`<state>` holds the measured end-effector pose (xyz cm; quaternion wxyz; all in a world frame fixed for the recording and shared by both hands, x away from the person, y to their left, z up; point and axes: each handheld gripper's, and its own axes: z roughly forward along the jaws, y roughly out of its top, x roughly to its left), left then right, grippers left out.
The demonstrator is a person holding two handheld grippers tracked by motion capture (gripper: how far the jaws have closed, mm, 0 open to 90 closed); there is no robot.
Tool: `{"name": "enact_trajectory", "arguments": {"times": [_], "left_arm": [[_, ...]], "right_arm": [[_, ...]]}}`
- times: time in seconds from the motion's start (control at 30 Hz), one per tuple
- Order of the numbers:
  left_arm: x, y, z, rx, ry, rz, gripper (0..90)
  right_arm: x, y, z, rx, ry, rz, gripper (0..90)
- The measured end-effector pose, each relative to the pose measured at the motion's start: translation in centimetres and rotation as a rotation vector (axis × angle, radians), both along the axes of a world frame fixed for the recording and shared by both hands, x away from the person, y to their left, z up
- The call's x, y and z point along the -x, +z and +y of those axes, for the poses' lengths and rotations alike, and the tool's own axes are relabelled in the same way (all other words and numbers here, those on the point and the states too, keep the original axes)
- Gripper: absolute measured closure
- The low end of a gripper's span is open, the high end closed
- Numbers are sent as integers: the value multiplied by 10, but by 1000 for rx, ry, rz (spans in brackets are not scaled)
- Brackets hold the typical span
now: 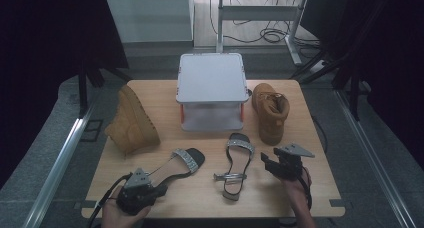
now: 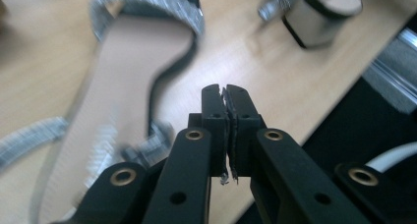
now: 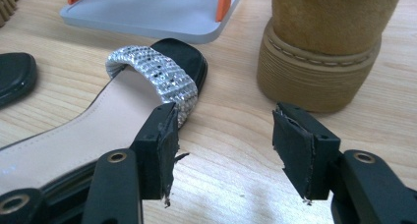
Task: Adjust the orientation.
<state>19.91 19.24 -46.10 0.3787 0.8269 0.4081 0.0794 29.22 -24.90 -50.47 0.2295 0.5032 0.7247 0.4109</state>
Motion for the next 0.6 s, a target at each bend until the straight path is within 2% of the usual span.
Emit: {"name": "enact_trajectory", "arguments": {"times": [0.1, 0.13, 0.17, 0.2, 0.3, 0.33, 0.4, 0.6], "left_arm": [[-9, 7, 0, 15, 5, -13, 851], [-19, 13, 0, 23, 12, -32, 846], [-19, 13, 0, 23, 12, -32, 836], [-26, 17, -1, 29, 15, -36, 836], [-42, 20, -4, 29, 26, -43, 736], [-47, 21, -4, 30, 39, -45, 644], [-58, 22, -3, 43, 57, -45, 609], [-72, 21, 4, 25, 109, -61, 478]], "right_arm": [[0, 4, 4, -4, 12, -9, 439], [0, 5, 5, -7, 19, -14, 440], [0, 5, 5, -7, 19, -14, 440], [1, 7, 7, -8, 25, -19, 440], [1, 12, 11, -8, 45, -31, 441], [1, 13, 13, -4, 55, -35, 441], [1, 13, 15, -4, 59, -35, 441], [1, 11, 18, 3, 85, -35, 441]]}}
